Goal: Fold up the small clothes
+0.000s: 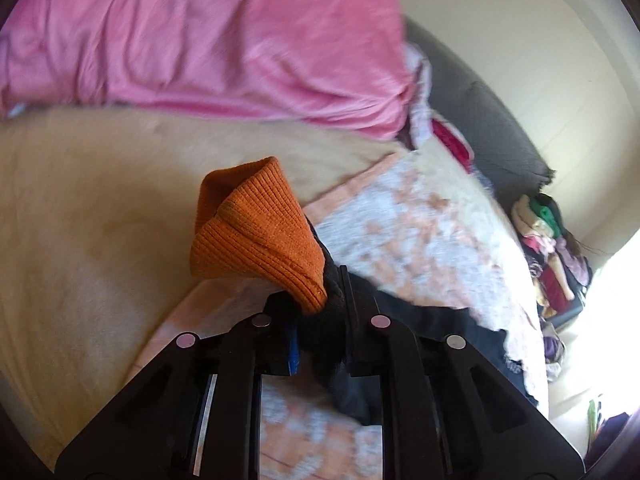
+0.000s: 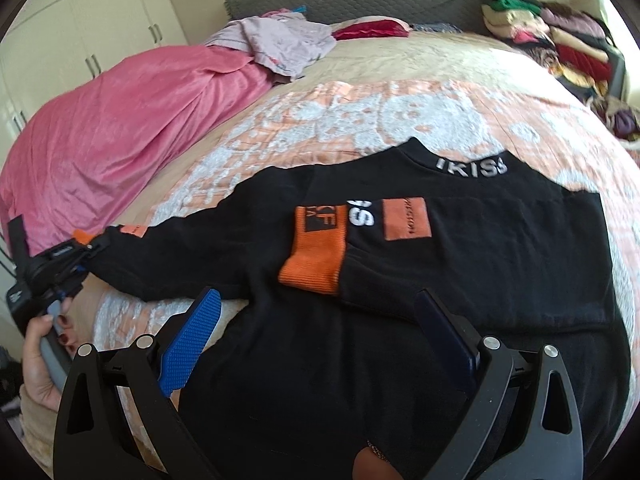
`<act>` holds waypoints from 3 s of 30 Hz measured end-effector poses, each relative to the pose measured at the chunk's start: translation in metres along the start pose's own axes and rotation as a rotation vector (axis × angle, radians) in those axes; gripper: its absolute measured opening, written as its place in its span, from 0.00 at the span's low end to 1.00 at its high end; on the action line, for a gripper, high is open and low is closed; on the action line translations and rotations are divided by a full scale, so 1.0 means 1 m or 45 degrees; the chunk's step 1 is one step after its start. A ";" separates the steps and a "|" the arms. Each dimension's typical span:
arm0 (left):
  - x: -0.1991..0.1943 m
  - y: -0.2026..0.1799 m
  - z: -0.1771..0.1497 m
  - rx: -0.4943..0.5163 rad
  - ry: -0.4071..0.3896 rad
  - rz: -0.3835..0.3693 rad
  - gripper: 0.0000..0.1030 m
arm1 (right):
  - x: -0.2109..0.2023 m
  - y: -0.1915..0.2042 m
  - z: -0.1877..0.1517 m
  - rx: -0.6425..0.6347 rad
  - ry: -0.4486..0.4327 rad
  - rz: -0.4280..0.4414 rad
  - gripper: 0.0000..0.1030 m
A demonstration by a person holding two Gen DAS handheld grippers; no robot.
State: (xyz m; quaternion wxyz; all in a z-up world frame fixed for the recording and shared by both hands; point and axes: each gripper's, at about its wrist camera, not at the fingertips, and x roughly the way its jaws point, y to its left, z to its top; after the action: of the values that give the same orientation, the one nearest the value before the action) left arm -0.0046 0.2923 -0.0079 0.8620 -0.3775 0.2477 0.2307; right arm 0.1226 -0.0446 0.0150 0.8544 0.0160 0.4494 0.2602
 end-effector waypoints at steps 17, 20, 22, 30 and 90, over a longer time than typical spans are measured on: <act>-0.014 -0.161 -0.034 0.298 0.052 -0.401 0.08 | -0.047 -0.100 -0.008 0.306 -0.124 -0.122 0.94; -0.007 -0.187 -0.053 0.354 0.104 -0.447 0.08 | -0.059 -0.120 -0.009 0.362 -0.156 -0.156 0.94; -0.003 -0.198 -0.064 0.388 0.133 -0.464 0.08 | -0.067 -0.136 -0.012 0.410 -0.179 -0.176 0.94; 0.024 -0.240 -0.117 0.528 0.295 -0.516 0.08 | -0.094 -0.187 -0.026 0.576 -0.244 -0.222 0.94; 0.020 -0.157 -0.083 0.470 0.297 -0.269 0.65 | -0.075 -0.132 0.040 0.019 -0.328 -0.208 0.08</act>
State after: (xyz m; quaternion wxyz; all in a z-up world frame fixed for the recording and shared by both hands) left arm 0.0819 0.1370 0.0150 0.9011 -0.2615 0.3428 0.0450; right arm 0.1758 -0.1846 0.0618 0.9232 0.0191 0.3378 0.1823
